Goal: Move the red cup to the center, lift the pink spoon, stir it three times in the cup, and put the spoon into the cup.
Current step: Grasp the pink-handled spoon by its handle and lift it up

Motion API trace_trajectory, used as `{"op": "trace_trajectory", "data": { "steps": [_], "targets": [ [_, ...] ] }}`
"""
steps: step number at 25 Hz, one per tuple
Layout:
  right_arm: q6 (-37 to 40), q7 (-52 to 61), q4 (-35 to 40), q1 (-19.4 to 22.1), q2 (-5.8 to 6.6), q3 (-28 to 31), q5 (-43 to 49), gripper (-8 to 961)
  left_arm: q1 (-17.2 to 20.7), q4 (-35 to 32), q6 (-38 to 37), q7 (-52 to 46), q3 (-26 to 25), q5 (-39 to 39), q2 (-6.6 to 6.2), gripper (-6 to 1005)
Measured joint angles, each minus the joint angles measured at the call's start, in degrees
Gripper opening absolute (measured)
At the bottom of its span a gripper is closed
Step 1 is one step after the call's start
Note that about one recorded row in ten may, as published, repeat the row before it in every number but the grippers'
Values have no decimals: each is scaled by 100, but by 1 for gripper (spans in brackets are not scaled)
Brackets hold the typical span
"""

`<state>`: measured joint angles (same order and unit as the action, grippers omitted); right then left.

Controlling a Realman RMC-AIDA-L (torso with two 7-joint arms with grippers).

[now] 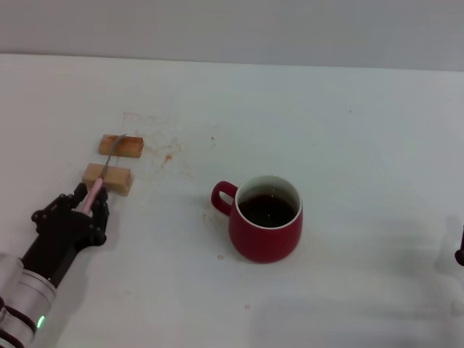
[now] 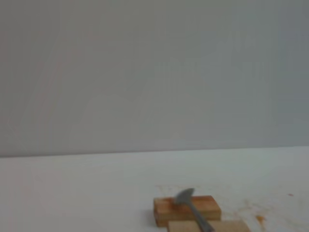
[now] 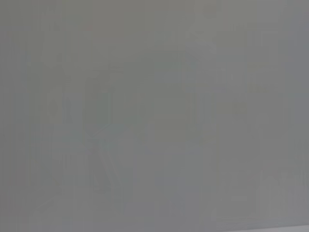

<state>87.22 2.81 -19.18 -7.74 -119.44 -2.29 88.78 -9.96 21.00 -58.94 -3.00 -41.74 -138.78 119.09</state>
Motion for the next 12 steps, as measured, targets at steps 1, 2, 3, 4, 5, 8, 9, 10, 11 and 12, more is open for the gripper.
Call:
{"op": "trace_trajectory", "data": {
  "steps": [1,2,3,4,5,8,9,10,11,12],
  "targets": [
    [10,0,0,0,0,0,0,-1,11,10,-95,82,-6,32,0,400],
    [16,0,0,0,0,0,0,-1,25,24,-183,163,-6,42,1,391],
    [20,0,2,0,0,1,0,-1,38,51,-316,297,10,78,0,383],
    [20,0,2,0,0,1,0,-1,38,51,-316,297,10,78,0,375],
    [21,0,2,0,0,1,0,-1,32,52,-337,310,22,80,0,367],
    [17,0,2,-1,0,-5,0,-1,-3,52,-340,316,46,78,0,314],
    [14,0,2,-4,0,-10,0,-1,-11,52,-332,316,58,76,0,277],
    [8,0,2,-9,0,-13,0,-1,-23,52,-325,317,89,73,0,239],
    [4,0,2,-13,0,-16,0,-1,-38,51,-322,321,125,75,0,202],
    [0,0,2,-17,0,-17,0,-1,-56,45,-322,326,161,75,0,165]
  ]
}}
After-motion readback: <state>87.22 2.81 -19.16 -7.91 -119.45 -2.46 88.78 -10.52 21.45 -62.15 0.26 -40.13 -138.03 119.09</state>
